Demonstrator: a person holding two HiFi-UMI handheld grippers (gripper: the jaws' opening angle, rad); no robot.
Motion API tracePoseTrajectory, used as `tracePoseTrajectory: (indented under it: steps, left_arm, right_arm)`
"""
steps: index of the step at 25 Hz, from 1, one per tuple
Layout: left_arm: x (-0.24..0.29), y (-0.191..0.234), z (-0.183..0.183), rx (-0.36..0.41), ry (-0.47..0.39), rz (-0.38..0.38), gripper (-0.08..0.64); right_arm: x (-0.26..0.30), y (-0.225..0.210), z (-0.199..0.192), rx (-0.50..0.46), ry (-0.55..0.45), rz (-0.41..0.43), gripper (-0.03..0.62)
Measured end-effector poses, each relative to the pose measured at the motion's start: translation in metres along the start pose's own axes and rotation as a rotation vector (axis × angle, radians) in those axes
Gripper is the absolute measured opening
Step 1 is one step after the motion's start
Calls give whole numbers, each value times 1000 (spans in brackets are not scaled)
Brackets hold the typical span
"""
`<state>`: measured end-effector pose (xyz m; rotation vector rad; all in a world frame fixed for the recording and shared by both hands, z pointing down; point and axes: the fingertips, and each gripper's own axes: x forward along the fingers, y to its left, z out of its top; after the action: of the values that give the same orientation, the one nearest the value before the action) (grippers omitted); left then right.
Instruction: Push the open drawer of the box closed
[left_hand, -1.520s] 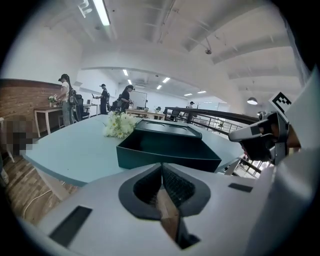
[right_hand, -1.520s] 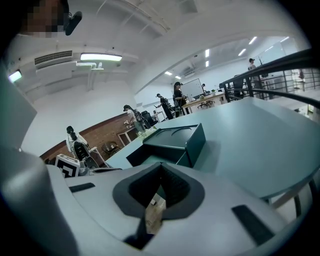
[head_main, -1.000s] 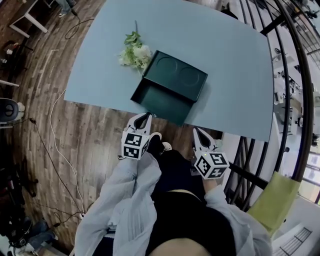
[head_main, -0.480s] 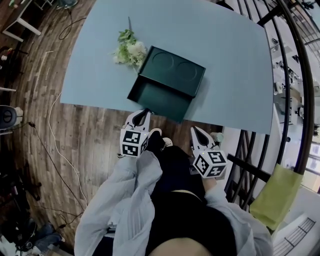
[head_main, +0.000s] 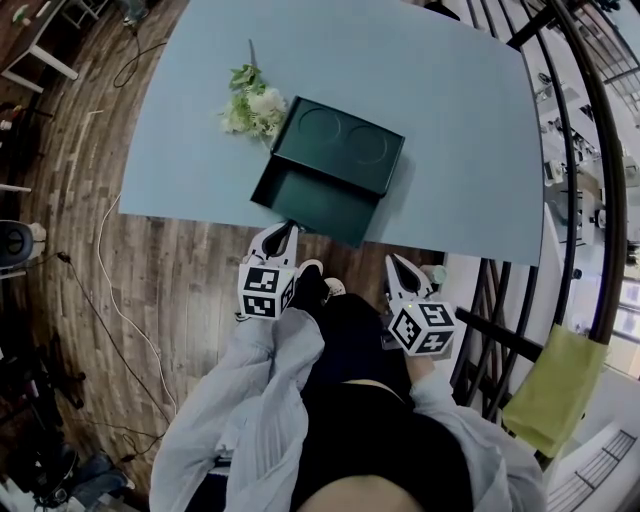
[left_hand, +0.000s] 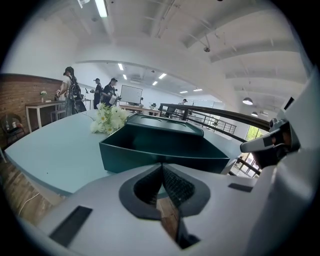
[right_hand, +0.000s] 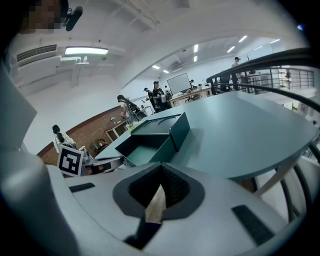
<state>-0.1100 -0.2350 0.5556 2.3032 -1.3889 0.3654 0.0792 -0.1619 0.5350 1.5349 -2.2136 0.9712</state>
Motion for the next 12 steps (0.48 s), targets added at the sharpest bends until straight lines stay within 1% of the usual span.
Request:
tracePoseTrajectory:
  steps: [8, 10, 12]
  left_arm:
    - [0, 0, 2, -5, -12, -3, 17]
    - [-1, 0, 2, -1, -9, -1, 15]
    - [-2, 1, 2, 1, -7, 1, 16]
  right_arm:
    - [4, 2, -3, -2, 12, 8, 6]
    - [7, 7, -5, -15, 24, 23, 6]
    - [12, 19, -10, -42, 43, 58, 6]
